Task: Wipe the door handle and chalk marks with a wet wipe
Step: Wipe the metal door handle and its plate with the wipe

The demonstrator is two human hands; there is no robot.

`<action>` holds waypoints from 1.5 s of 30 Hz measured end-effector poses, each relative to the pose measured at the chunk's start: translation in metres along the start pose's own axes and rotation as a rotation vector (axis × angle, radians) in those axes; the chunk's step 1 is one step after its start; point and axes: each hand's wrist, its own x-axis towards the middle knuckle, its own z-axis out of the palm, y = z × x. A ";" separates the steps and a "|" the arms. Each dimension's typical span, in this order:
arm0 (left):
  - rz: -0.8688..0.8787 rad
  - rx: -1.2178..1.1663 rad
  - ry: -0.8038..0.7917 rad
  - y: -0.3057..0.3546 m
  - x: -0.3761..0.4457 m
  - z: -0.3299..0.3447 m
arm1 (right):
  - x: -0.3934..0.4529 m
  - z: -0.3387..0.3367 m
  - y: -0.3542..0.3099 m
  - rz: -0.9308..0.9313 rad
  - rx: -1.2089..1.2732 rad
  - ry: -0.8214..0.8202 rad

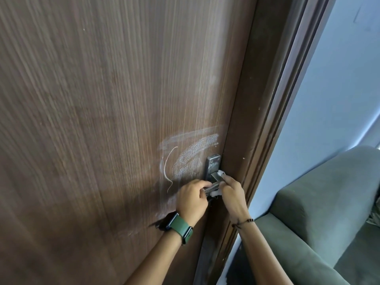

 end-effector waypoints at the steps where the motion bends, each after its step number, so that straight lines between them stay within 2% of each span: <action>1: 0.002 -0.001 0.002 0.000 0.000 0.000 | -0.003 -0.002 0.008 -0.020 0.029 0.007; 6: 0.005 0.014 -0.012 0.001 0.002 0.002 | 0.001 -0.004 -0.002 0.028 0.269 -0.093; 8: -0.002 0.024 -0.021 0.001 0.003 0.002 | 0.001 -0.004 -0.004 0.027 0.283 -0.115; 12: -0.011 0.023 -0.015 0.000 0.003 0.002 | -0.011 -0.004 0.022 0.007 0.517 -0.127; 15: -0.006 0.034 -0.018 0.001 0.005 0.002 | 0.001 -0.003 0.010 0.082 0.678 -0.151; 19: -0.001 0.034 -0.029 0.001 0.003 0.001 | -0.013 0.004 0.024 0.061 0.859 -0.090; 21: 0.002 0.025 -0.024 0.001 0.003 0.002 | -0.016 0.003 0.027 0.077 0.907 -0.072; 23: -0.002 0.032 -0.021 0.001 0.005 0.002 | -0.009 0.004 0.022 0.093 0.947 -0.125; 29: -0.009 0.028 -0.022 0.002 0.003 0.001 | -0.014 0.017 0.019 0.259 1.256 -0.166; 35: -0.017 0.053 -0.014 0.005 0.002 0.000 | -0.011 0.031 0.005 0.506 1.615 -0.082; 41: -0.024 0.037 0.000 0.006 0.000 0.001 | -0.018 0.022 0.012 0.508 1.561 -0.208; 45: -0.028 0.055 0.015 0.007 0.000 0.004 | -0.014 0.018 0.016 0.540 1.340 -0.279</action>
